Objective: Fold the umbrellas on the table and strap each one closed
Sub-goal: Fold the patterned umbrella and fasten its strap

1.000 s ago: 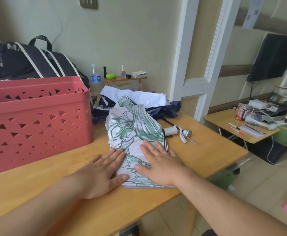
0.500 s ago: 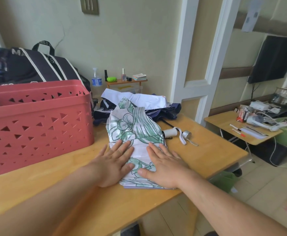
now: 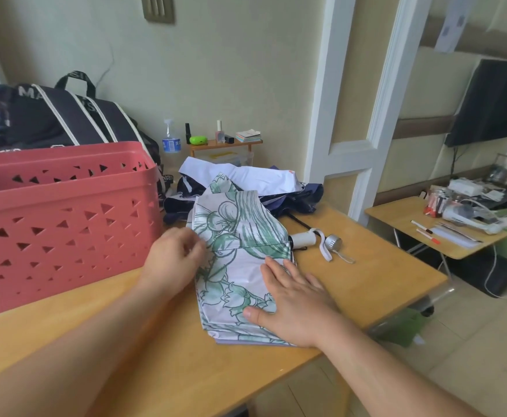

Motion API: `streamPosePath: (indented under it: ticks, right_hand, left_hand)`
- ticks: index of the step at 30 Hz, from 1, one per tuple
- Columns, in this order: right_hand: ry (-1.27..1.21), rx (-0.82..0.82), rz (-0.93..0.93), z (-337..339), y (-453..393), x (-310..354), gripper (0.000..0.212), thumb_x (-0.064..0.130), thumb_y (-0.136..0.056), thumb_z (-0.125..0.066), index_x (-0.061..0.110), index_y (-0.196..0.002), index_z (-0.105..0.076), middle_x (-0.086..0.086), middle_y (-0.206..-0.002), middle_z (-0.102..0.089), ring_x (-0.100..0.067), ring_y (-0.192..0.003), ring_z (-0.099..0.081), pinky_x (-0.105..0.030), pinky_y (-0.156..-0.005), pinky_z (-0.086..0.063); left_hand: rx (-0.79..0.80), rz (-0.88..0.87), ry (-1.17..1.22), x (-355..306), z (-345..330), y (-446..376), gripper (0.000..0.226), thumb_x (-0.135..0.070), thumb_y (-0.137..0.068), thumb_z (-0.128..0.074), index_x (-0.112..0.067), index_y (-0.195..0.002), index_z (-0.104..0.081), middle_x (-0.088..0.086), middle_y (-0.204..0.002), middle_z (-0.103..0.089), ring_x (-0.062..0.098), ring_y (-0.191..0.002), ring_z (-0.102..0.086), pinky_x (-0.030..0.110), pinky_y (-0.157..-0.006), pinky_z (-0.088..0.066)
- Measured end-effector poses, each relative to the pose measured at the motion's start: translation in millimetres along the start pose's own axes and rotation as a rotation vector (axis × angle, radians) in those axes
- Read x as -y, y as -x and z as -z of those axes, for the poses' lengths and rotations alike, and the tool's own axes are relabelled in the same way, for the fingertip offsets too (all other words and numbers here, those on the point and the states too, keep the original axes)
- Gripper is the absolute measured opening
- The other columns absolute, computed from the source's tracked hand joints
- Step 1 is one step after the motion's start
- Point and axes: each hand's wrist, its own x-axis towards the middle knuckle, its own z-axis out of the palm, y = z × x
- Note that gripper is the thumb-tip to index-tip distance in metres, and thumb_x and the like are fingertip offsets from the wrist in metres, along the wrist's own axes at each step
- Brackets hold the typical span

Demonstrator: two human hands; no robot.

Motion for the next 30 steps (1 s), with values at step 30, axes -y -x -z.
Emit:
streamPosePath:
  ticks: [30]
  right_hand:
    - [-0.135,-0.147,0.042,0.3,3.9,-1.3,0.096,0.087,-0.090,-0.027,0.034,-0.166,0.000,0.022,-0.170,0.015,-0.005,-0.157,0.015,-0.041,-0.129,-0.004]
  left_hand:
    - [-0.240,0.239,1.019,-43.0,11.1,26.0,0.018,-0.022,-0.087,-0.082,-0.005,-0.092,-0.080,0.012,-0.112,-0.076,0.018,-0.103,-0.070,0.031,-0.094,-0.054]
